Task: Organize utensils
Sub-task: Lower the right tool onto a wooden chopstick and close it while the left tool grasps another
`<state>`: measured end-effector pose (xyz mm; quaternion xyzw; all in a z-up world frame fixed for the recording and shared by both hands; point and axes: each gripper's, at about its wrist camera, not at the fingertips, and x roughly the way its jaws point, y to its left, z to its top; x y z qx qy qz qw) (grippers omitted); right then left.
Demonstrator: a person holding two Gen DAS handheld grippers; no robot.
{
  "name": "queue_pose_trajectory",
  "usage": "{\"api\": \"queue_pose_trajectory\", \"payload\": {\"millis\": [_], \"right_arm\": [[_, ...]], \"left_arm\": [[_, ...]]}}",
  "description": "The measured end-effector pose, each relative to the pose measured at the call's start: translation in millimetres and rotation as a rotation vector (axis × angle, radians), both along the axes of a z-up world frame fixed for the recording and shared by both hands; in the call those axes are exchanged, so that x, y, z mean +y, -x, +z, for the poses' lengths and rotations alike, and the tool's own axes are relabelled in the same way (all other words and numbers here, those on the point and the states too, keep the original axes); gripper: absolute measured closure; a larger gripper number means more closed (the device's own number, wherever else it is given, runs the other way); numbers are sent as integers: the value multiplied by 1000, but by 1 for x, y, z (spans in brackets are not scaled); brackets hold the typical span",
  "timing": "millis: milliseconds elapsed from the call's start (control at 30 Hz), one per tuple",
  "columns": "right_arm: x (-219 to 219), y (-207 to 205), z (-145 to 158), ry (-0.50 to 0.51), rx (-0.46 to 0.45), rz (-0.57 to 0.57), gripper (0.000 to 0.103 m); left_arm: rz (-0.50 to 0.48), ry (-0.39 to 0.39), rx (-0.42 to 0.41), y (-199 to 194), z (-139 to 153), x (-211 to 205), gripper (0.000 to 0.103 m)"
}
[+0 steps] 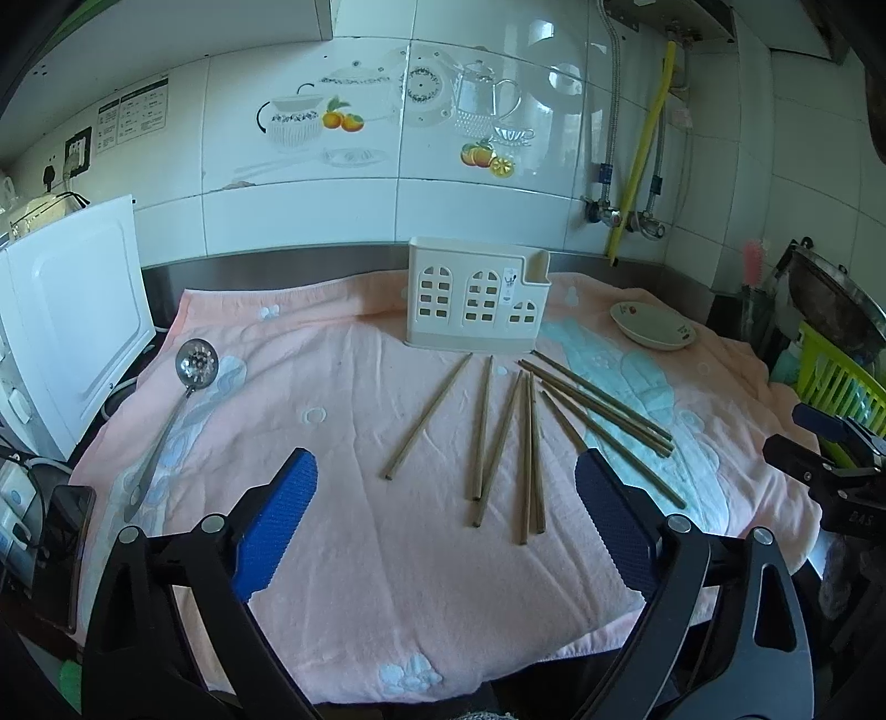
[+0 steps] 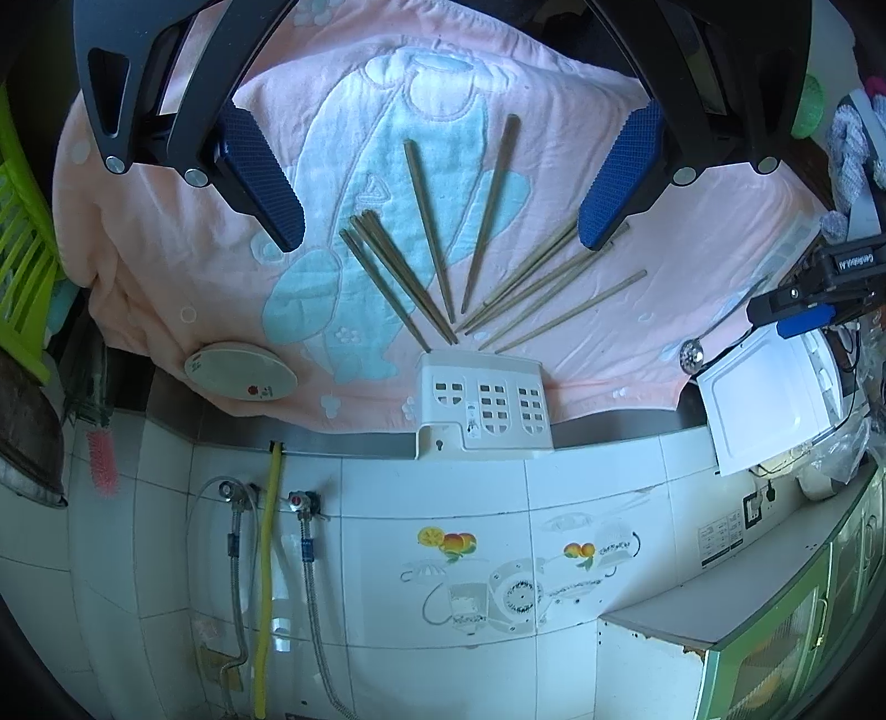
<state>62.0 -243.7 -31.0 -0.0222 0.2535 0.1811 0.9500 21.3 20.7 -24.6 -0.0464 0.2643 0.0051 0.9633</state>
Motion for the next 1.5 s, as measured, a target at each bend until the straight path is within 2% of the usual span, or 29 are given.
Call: {"api": "queue_pose_trajectory", "payload": {"millis": [33,100,167,333,467,933,1133,1300,1500], "right_arm": [[-1,-2,-2,4,1,4,8],[-2,-6,-4,-7,9,27,19],[-3,-13,-9,-15,32,42,24],[-4,-35,-23,-4,85,86,40],[-2,-54,-34,15,127,111,52],[10,-114,-66,104,232,201,64],[18,-136,-75,161,247,230,68],[20,-153,-81,176,279,252,75],[21,-164,-87,191,295,256,75]], "left_arm": [[0,0,2,-1,-1,0,13],[0,3,9,-4,-3,2,14],[0,5,17,-7,-6,3,16],[-10,6,40,-16,-15,8,31],[-14,23,59,-24,-20,12,39],[-16,34,116,-47,-39,20,43],[-12,35,139,-55,-46,22,43],[-10,46,155,-60,-51,25,44],[-12,47,173,-67,-56,24,44]]}}
